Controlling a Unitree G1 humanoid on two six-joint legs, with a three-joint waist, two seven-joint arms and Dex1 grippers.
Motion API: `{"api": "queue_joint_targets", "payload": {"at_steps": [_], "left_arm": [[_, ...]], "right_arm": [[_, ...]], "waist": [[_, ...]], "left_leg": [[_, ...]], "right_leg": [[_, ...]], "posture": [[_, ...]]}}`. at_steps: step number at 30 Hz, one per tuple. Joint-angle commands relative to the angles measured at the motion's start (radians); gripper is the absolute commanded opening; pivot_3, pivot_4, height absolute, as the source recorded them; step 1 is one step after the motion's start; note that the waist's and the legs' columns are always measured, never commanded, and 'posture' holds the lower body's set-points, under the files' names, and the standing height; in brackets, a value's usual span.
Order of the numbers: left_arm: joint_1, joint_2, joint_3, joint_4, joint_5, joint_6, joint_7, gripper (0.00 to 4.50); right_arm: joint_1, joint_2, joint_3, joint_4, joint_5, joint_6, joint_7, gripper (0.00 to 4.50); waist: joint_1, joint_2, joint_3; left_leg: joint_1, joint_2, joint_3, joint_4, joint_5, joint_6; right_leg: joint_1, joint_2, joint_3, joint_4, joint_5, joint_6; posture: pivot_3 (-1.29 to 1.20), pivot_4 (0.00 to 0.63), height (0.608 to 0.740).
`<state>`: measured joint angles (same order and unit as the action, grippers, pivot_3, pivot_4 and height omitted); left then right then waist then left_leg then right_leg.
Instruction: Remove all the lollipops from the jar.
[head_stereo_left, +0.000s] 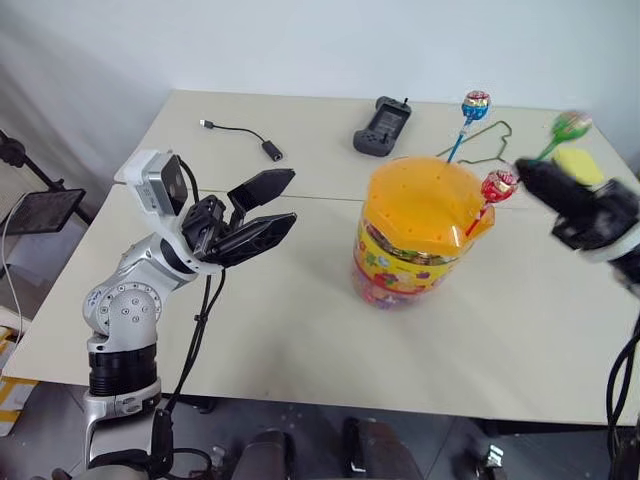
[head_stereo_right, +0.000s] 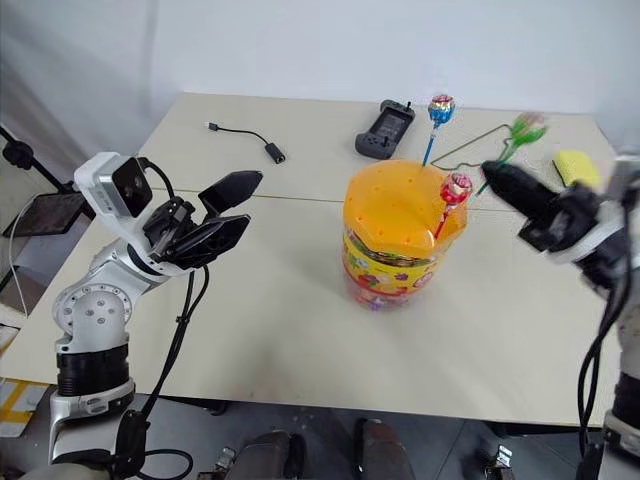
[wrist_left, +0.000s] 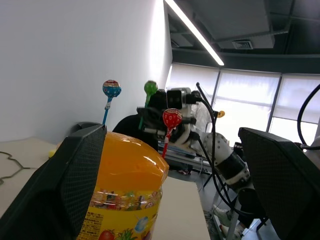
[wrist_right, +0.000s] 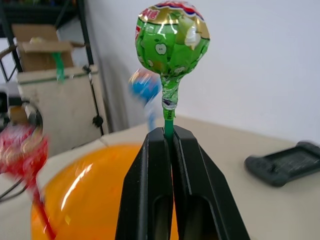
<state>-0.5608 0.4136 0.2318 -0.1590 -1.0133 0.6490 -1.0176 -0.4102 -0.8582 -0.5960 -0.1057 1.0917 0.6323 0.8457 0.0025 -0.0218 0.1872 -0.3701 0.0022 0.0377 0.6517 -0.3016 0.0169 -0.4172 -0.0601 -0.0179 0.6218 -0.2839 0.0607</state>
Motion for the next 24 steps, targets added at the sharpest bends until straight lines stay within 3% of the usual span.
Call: {"api": "queue_joint_targets", "payload": {"at_steps": [1,5,10,15,16,19,23,24], "left_arm": [[-0.027,0.027,-0.036,0.012,0.053,-0.046,-0.064,4.5],[-0.046,0.094,-0.163,0.051,0.237,-0.184,-0.217,4.5],[-0.06,0.12,-0.21,0.051,0.252,-0.193,-0.299,4.5],[-0.07,0.111,-0.21,0.054,0.252,-0.189,-0.295,4.5],[-0.07,0.109,-0.206,0.055,0.25,-0.187,-0.289,4.5],[-0.07,0.097,-0.182,0.054,0.228,-0.17,-0.255,4.5],[-0.069,0.071,-0.129,0.062,0.18,-0.138,-0.191,4.5],[-0.073,0.06,-0.11,0.069,0.158,-0.126,-0.169,4.5]], "right_arm": [[0.039,-0.102,-0.084,0.056,0.006,0.097,-0.03,0.03],[0.339,-0.384,0.087,0.135,-0.37,0.268,-0.169,0.03],[0.504,-0.383,0.179,0.104,-0.504,0.169,-0.088,0.03],[0.558,-0.352,0.198,0.117,-0.577,0.09,-0.026,0.03],[0.557,-0.344,0.188,0.123,-0.585,0.073,-0.016,0.48],[0.553,-0.315,0.105,0.124,-0.566,-0.017,0.064,1.23],[0.465,-0.192,-0.058,0.025,-0.404,-0.162,0.202,2.52],[0.441,-0.161,-0.081,-0.031,-0.349,-0.166,0.216,2.52]], "waist": [[0.001,0.0,0.0],[0.021,-0.001,-0.001],[0.011,0.003,0.0],[-0.003,0.003,0.0],[-0.005,0.003,0.0],[-0.004,0.003,0.0],[-0.004,0.003,0.0],[-0.005,0.002,0.0]], "left_leg": [[0.0,0.0,0.0,0.0,0.0,0.0],[0.0,-0.002,0.001,-0.001,-0.001,0.002],[-0.001,-0.002,0.004,0.0,-0.002,0.005],[0.0,-0.001,0.004,0.0,-0.001,0.004],[0.0,-0.001,0.004,0.0,-0.001,0.003],[0.0,0.0,0.004,0.001,-0.001,0.003],[0.0,-0.001,0.003,0.001,-0.001,0.003],[0.0,-0.001,0.003,0.001,-0.001,0.003]], "right_leg": [[0.0,0.0,0.0,0.0,0.0,0.0],[0.0,-0.001,0.001,-0.003,-0.001,-0.001],[0.0,-0.001,0.003,-0.005,0.0,-0.001],[0.0,0.001,0.003,-0.002,-0.001,0.001],[0.0,0.001,0.003,-0.002,-0.001,0.001],[0.0,0.002,0.003,-0.001,-0.001,0.002],[0.0,0.002,0.004,-0.001,0.0,0.004],[0.0,0.002,0.004,-0.001,0.0,0.004]], "posture": [[0.0,0.15,0.74],[0.0,0.15,0.74],[0.0,0.15,0.74],[0.0,0.15,0.74],[0.0,0.15,0.74],[0.0,0.15,0.74],[0.0,0.15,0.74],[0.0,0.15,0.74]]}}
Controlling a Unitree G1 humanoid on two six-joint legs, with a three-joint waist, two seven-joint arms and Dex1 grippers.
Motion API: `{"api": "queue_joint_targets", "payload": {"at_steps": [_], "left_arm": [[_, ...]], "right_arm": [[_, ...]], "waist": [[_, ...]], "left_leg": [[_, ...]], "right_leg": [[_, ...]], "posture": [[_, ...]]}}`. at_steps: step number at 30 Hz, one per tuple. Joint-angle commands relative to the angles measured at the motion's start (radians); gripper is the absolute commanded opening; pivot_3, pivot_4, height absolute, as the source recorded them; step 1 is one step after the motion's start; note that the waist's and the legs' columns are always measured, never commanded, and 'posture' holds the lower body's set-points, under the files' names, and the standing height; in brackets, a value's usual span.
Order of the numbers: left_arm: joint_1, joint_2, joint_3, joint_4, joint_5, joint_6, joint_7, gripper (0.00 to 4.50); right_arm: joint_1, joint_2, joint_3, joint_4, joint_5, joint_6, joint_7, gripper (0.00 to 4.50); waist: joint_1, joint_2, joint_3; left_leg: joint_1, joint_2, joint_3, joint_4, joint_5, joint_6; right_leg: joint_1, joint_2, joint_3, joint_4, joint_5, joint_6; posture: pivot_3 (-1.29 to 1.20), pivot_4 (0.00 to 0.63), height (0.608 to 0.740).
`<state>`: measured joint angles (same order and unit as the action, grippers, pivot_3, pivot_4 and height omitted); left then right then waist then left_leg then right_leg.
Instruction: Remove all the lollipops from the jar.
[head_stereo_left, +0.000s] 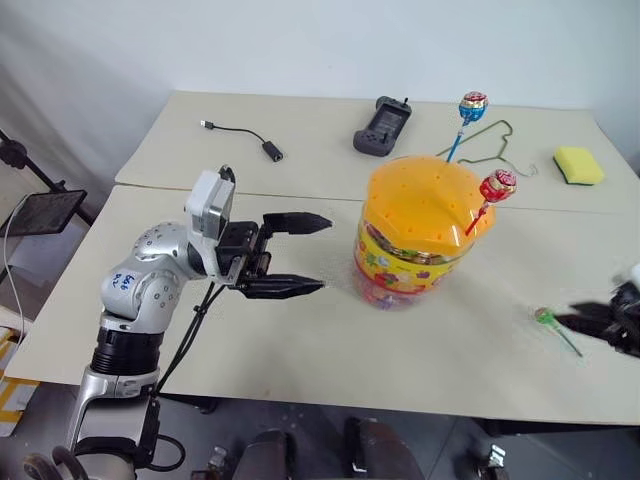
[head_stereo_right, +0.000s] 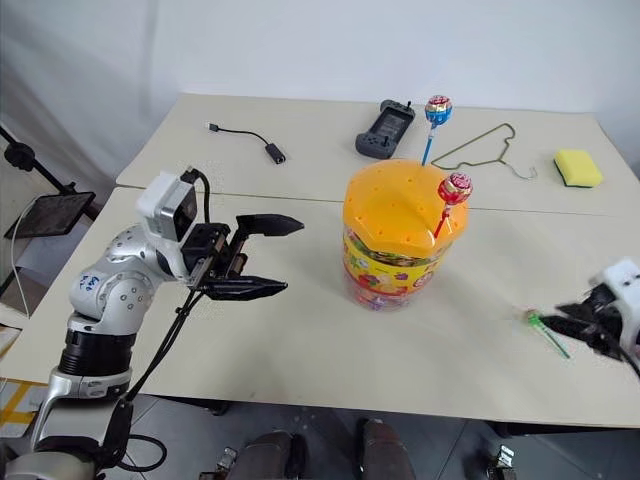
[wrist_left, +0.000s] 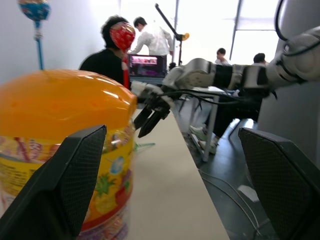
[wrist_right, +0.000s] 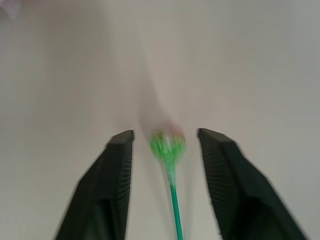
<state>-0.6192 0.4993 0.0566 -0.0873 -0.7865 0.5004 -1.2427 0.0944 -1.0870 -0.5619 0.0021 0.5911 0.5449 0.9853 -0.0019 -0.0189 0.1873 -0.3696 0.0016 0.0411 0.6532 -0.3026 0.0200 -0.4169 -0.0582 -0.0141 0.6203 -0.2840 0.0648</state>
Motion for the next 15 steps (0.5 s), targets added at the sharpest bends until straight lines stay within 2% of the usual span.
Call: {"api": "queue_joint_targets", "payload": {"at_steps": [1,8,15], "left_arm": [[-0.019,-0.036,0.08,0.002,-0.088,0.036,0.074,4.5],[-0.046,-0.078,0.137,0.036,-0.16,0.099,0.148,4.5],[-0.068,-0.08,0.11,0.07,-0.142,0.115,0.116,4.5]], "right_arm": [[-0.084,0.092,-0.126,-0.195,0.198,-0.058,0.07,2.52],[-0.189,0.223,-0.094,-0.498,0.448,0.023,-0.107,2.52],[-0.213,0.267,-0.004,-0.617,0.521,0.026,-0.165,2.52]], "waist": [[-0.001,0.0,0.0],[0.005,-0.001,0.001],[0.006,-0.001,0.001]], "left_leg": [[0.0,0.0,0.0,0.0,0.0,0.0],[0.0,0.001,-0.003,0.0,0.001,-0.003],[-0.001,0.0,-0.004,-0.001,0.0,-0.003]], "right_leg": [[0.0,0.0,0.0,0.0,0.0,0.0],[0.0,-0.001,-0.002,0.001,0.0,0.0],[0.0,-0.002,-0.002,0.0,0.0,0.0]], "posture": [[0.0,0.15,0.74],[0.0,0.15,0.74],[0.0,0.15,0.74]]}}
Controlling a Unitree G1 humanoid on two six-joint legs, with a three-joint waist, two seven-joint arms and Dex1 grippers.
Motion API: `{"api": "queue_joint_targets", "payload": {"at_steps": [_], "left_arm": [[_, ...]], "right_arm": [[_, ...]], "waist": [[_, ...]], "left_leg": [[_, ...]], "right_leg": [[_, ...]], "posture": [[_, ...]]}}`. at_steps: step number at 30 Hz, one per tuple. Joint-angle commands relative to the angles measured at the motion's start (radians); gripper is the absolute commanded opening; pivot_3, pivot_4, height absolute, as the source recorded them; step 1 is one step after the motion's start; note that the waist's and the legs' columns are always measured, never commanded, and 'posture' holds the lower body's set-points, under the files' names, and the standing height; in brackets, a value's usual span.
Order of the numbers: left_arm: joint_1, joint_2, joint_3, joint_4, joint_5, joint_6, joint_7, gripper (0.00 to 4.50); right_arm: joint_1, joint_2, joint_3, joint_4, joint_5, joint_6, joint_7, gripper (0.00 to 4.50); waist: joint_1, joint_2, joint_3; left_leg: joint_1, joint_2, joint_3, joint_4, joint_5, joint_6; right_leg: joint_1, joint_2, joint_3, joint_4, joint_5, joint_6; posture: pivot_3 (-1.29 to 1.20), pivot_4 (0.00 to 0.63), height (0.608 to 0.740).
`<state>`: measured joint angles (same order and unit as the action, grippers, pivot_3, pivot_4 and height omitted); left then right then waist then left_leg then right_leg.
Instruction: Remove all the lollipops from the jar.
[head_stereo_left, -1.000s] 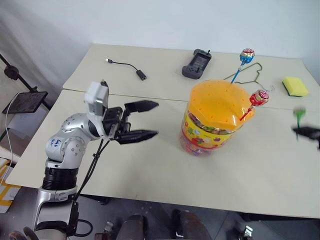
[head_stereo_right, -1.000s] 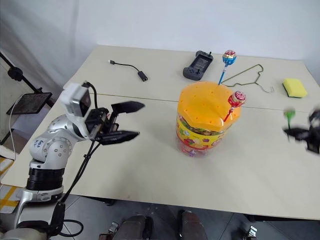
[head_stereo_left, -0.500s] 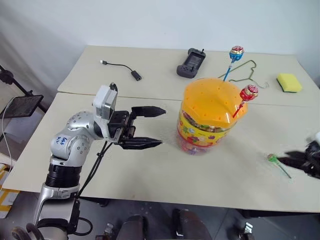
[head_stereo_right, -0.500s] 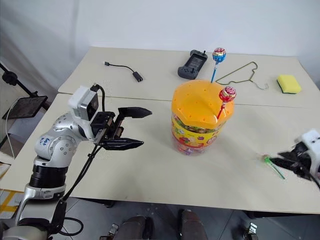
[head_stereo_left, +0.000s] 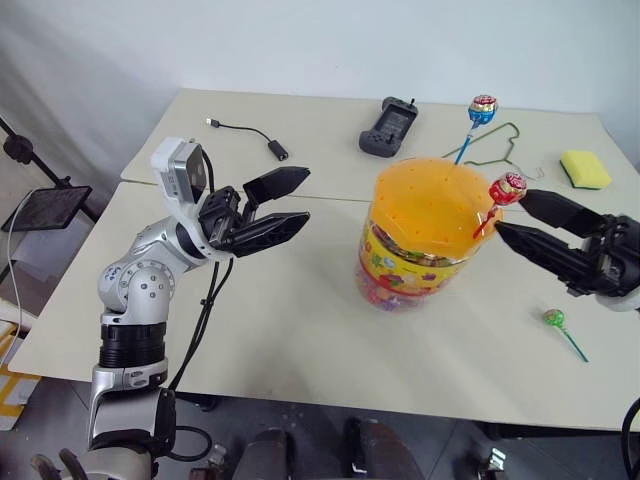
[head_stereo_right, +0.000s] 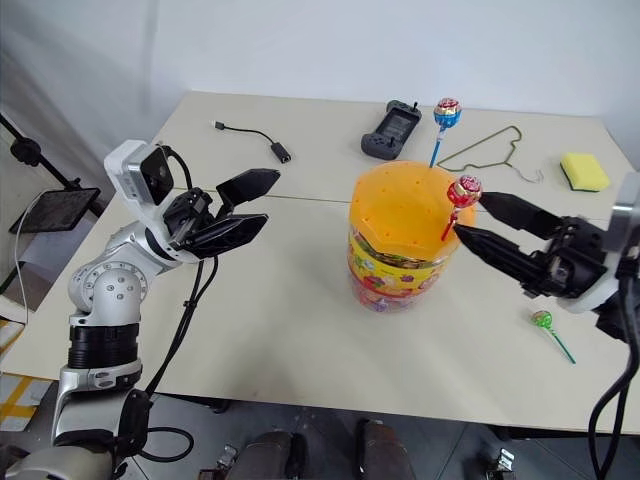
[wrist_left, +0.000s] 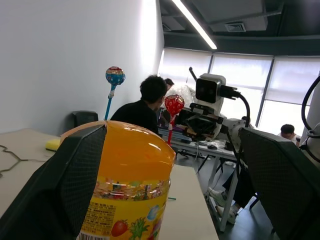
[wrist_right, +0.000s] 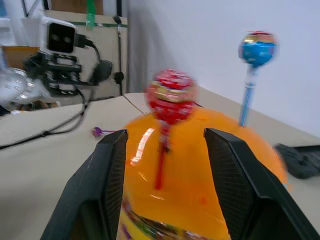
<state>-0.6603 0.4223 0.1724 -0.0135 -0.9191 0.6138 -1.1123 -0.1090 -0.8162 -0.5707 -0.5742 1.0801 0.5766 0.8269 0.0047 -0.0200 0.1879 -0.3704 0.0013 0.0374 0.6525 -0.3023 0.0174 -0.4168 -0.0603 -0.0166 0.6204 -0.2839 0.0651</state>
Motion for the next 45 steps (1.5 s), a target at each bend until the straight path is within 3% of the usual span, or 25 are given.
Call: {"api": "queue_joint_targets", "payload": {"at_steps": [1,3,6,12,13,17,20,23,26,30,34,36,39,42,45], "left_arm": [[-0.029,-0.005,-0.01,-0.001,-0.006,0.0,-0.02,4.5],[-0.037,-0.011,-0.016,0.008,-0.001,-0.005,-0.027,4.5],[-0.05,-0.025,-0.023,0.019,0.002,-0.009,-0.032,4.5],[-0.06,-0.04,-0.03,0.027,0.008,-0.015,-0.044,4.5],[-0.062,-0.043,-0.03,0.029,0.009,-0.017,-0.046,4.5],[-0.076,-0.053,-0.035,0.041,0.009,-0.016,-0.068,4.5],[-0.09,-0.052,-0.052,0.06,0.035,-0.031,-0.099,4.5],[-0.106,-0.025,-0.096,0.079,0.109,-0.087,-0.161,4.5],[-0.11,-0.001,-0.142,0.091,0.182,-0.159,-0.224,4.5],[-0.112,0.019,-0.202,0.109,0.28,-0.262,-0.292,4.5],[-0.113,0.02,-0.209,0.112,0.294,-0.24,-0.271,4.5],[-0.106,0.024,-0.209,0.102,0.294,-0.224,-0.267,4.5],[-0.099,0.028,-0.201,0.108,0.296,-0.23,-0.271,4.5],[-0.104,0.013,-0.169,0.117,0.26,-0.2,-0.239,4.5],[-0.107,-0.001,-0.138,0.117,0.231,-0.178,-0.214,4.5]], "right_arm": [[-0.009,-0.011,0.011,-0.035,0.018,-0.012,0.005,2.52],[-0.008,-0.025,0.024,-0.024,0.0,-0.016,0.027,2.52],[-0.023,-0.033,0.056,-0.009,-0.037,-0.028,0.036,1.98],[-0.051,-0.023,0.069,0.027,-0.063,-0.04,0.033,0.03],[-0.052,-0.021,0.069,0.035,-0.073,-0.047,0.037,0.01],[-0.089,0.007,0.048,0.076,-0.056,-0.067,0.006,0.01],[-0.145,-0.008,-0.024,0.111,0.053,-0.019,-0.053,0.01],[-0.116,-0.108,-0.161,0.175,0.217,0.118,-0.089,0.01],[-0.03,-0.182,-0.267,0.239,0.2,0.189,-0.059,0.01],[0.157,-0.261,-0.264,0.353,-0.09,0.155,-0.018,0.01],[0.365,-0.388,0.027,0.455,-0.531,0.083,-0.13,0.01],[0.41,-0.4,0.124,0.486,-0.655,-0.008,-0.121,0.01],[0.32,-0.274,0.12,0.533,-0.618,-0.008,-0.15,0.01],[0.327,-0.256,0.116,0.528,-0.631,-0.026,-0.077,0.66],[0.32,-0.222,0.087,0.529,-0.638,-0.109,-0.038,1.67]], "waist": [[-0.001,0.0,0.0],[-0.001,0.0,0.0],[-0.001,0.0,0.0],[-0.005,0.0,0.0],[-0.004,0.0,0.0],[-0.003,0.0,0.0],[-0.004,0.0,0.0],[-0.001,0.0,0.0],[0.009,0.0,0.0],[0.018,0.0,0.0],[0.017,0.001,0.0],[0.017,0.001,0.0],[0.008,0.001,0.0],[0.0,0.001,0.0],[-0.001,0.001,0.0]], "left_leg": [[0.0,0.0,0.0,0.0,0.0,0.0],[0.0,0.0,0.0,0.0,0.0,0.0],[0.0,0.0,0.0,0.0,0.0,0.001],[0.0,0.0,0.0,0.0,0.0,0.001],[0.0,0.0,0.0,0.0,0.0,0.001],[0.0,0.0,0.0,0.001,0.0,0.001],[0.0,0.0,0.0,0.001,0.0,0.001],[0.0,-0.001,0.0,0.001,0.0,0.001],[0.0,0.0,0.0,-0.001,-0.001,0.002],[-0.001,-0.001,0.001,-0.001,-0.001,0.004],[-0.001,-0.002,0.003,0.0,-0.002,0.006],[-0.001,-0.002,0.003,0.0,-0.002,0.006],[-0.001,-0.001,0.003,0.0,-0.001,0.006],[0.0,-0.001,0.003,0.001,-0.001,0.005],[0.0,-0.001,0.003,0.002,-0.001,0.004]], "right_leg": [[0.0,0.0,0.0,0.0,0.0,0.0],[0.0,0.0,0.0,0.0,0.0,0.0],[0.0,0.0,0.0,0.0,0.0,0.0],[0.0,0.0,0.0,0.0,0.0,0.0],[0.0,0.0,0.0,0.0,0.0,0.0],[0.0,0.0,0.0,0.0,0.0,0.0],[0.0,0.0,0.0,0.0,0.0,0.0],[0.0,-0.001,0.0,0.0,0.0,0.0],[0.0,-0.001,-0.001,-0.001,0.0,0.0],[0.0,-0.001,0.001,-0.003,0.0,0.0],[0.001,-0.001,0.003,-0.005,0.0,0.0],[0.001,-0.001,0.002,-0.004,0.0,0.0],[0.0,0.0,0.003,-0.004,0.0,0.0],[0.0,0.0,0.003,-0.001,0.0,0.0],[0.0,0.0,0.002,-0.001,0.0,0.001]], "posture": [[0.0,0.15,0.74],[0.0,0.15,0.74],[0.0,0.15,0.74],[0.0,0.15,0.74],[0.0,0.15,0.74],[0.0,0.15,0.74],[0.0,0.15,0.74],[0.0,0.15,0.74],[0.0,0.15,0.74],[0.0,0.15,0.74],[0.0,0.15,0.74],[0.0,0.15,0.74],[0.0,0.15,0.74],[0.0,0.15,0.74],[0.0,0.15,0.74]]}}
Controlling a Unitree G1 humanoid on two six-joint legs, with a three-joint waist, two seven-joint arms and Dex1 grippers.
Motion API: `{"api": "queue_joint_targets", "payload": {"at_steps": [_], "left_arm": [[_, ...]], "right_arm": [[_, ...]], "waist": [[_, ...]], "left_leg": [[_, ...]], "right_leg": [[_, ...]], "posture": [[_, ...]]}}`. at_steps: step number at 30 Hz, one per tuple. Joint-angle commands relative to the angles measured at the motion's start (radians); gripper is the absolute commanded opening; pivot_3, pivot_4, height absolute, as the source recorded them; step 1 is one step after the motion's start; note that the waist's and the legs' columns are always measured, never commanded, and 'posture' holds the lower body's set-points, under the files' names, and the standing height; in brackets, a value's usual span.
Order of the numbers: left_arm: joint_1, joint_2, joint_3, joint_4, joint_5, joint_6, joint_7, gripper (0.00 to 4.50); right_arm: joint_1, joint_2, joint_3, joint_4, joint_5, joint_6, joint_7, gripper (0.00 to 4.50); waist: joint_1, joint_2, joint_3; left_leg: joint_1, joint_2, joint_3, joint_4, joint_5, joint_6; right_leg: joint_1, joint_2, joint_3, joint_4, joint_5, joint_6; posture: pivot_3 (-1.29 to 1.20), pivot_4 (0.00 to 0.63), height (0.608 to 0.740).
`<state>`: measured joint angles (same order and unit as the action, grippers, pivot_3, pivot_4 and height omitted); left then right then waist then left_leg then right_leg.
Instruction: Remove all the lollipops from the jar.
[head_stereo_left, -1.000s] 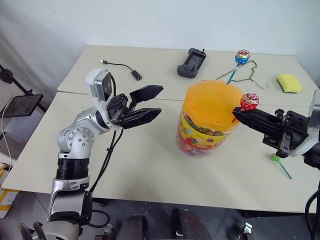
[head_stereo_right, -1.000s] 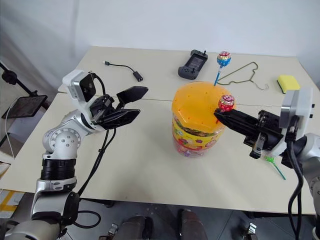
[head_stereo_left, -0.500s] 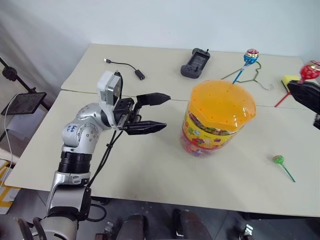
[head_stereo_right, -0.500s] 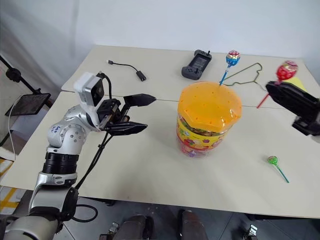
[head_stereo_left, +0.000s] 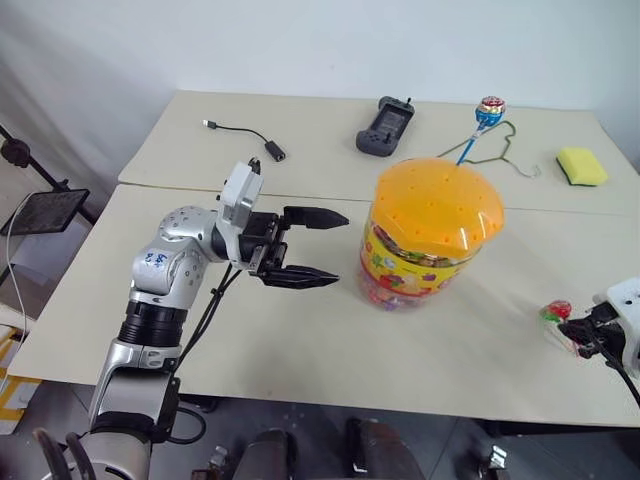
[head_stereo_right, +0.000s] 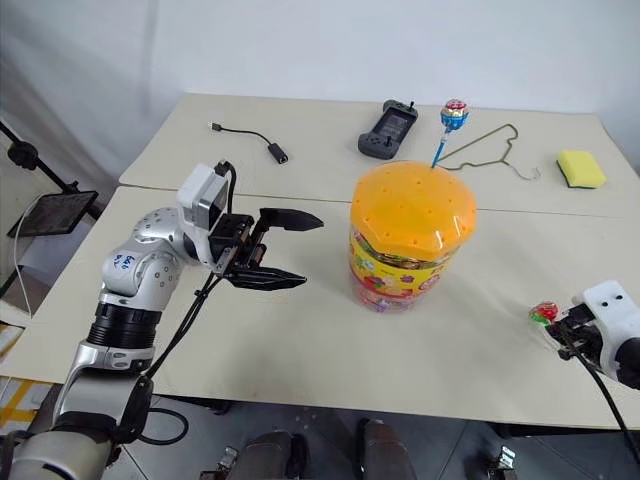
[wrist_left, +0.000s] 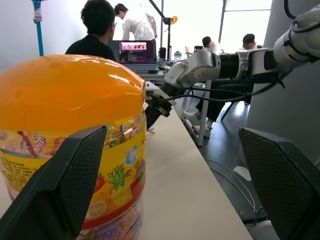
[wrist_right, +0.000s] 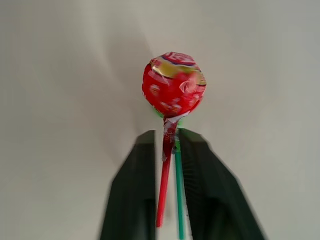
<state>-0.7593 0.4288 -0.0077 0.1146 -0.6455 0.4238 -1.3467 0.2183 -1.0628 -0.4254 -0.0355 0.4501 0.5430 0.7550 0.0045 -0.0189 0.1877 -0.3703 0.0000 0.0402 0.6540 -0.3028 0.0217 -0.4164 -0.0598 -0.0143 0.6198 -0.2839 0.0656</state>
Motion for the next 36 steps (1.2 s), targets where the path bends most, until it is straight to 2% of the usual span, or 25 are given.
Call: {"api": "queue_joint_targets", "payload": {"at_steps": [1,5,9,13,16,26,29,36], "left_arm": [[-0.007,-0.009,0.047,-0.013,-0.043,0.012,0.025,4.5],[-0.016,-0.04,0.128,0.006,-0.095,0.047,0.123,4.5],[-0.039,-0.089,0.22,0.017,-0.181,0.113,0.254,4.5],[-0.044,-0.119,0.236,0.004,-0.214,0.15,0.31,4.5],[-0.042,-0.139,0.22,-0.003,-0.209,0.153,0.328,4.5],[-0.022,-0.205,0.184,-0.032,-0.2,0.145,0.372,4.5],[-0.022,-0.207,0.183,-0.031,-0.196,0.138,0.373,4.5],[-0.028,-0.202,0.181,-0.02,-0.188,0.129,0.366,4.5]], "right_arm": [[-0.014,0.035,-0.075,-0.009,-0.004,-0.11,0.052,1.96],[-0.111,0.073,-0.174,-0.093,0.153,-0.068,0.113,3.27],[-0.329,0.132,-0.219,-0.216,0.37,-0.034,0.085,3.27],[-0.499,0.142,-0.159,-0.251,0.469,0.043,0.034,3.27],[-0.612,0.159,-0.08,-0.248,0.488,0.087,-0.011,3.27],[-0.815,0.207,0.1,-0.164,0.428,0.147,-0.055,3.27],[-0.834,0.222,0.094,-0.157,0.439,0.153,-0.046,2.71],[-0.845,0.24,0.082,-0.136,0.424,0.141,-0.04,0.31]], "waist": [[-0.002,0.0,0.0],[-0.006,0.0,0.0],[-0.01,0.0,0.0],[-0.001,-0.001,0.0],[0.002,-0.001,0.0],[0.006,-0.001,0.0],[0.008,-0.001,0.0],[0.006,-0.001,0.0]], "left_leg": [[0.0,0.0,0.0,0.0,0.0,0.0],[0.0,0.0,0.0,0.001,0.0,0.0],[0.001,0.001,0.0,0.001,0.0,-0.002],[0.001,0.001,-0.003,0.001,0.0,-0.003],[-0.002,0.001,-0.003,0.002,0.0,-0.003],[-0.004,0.0,-0.003,0.004,-0.002,0.0],[-0.004,0.0,-0.003,0.004,-0.002,0.0],[-0.004,0.0,-0.003,0.004,-0.002,0.0]], "right_leg": [[0.0,0.0,0.0,0.0,0.0,0.0],[0.0,0.0,0.0,0.001,0.0,0.001],[0.0,0.001,0.0,0.003,0.0,0.001],[0.0,0.0,-0.002,0.002,0.0,0.001],[0.0,-0.001,-0.003,0.002,0.001,0.002],[0.0,-0.002,-0.003,0.0,0.001,0.002],[-0.001,-0.002,-0.003,0.0,0.001,0.002],[-0.001,-0.002,-0.003,0.0,0.001,0.002]], "posture": [[0.0,0.15,0.74],[0.0,0.15,0.74],[0.0,0.15,0.74],[0.0,0.15,0.74],[0.0,0.15,0.74],[0.0,0.15,0.74],[0.0,0.15,0.74],[0.0,0.15,0.74]]}}
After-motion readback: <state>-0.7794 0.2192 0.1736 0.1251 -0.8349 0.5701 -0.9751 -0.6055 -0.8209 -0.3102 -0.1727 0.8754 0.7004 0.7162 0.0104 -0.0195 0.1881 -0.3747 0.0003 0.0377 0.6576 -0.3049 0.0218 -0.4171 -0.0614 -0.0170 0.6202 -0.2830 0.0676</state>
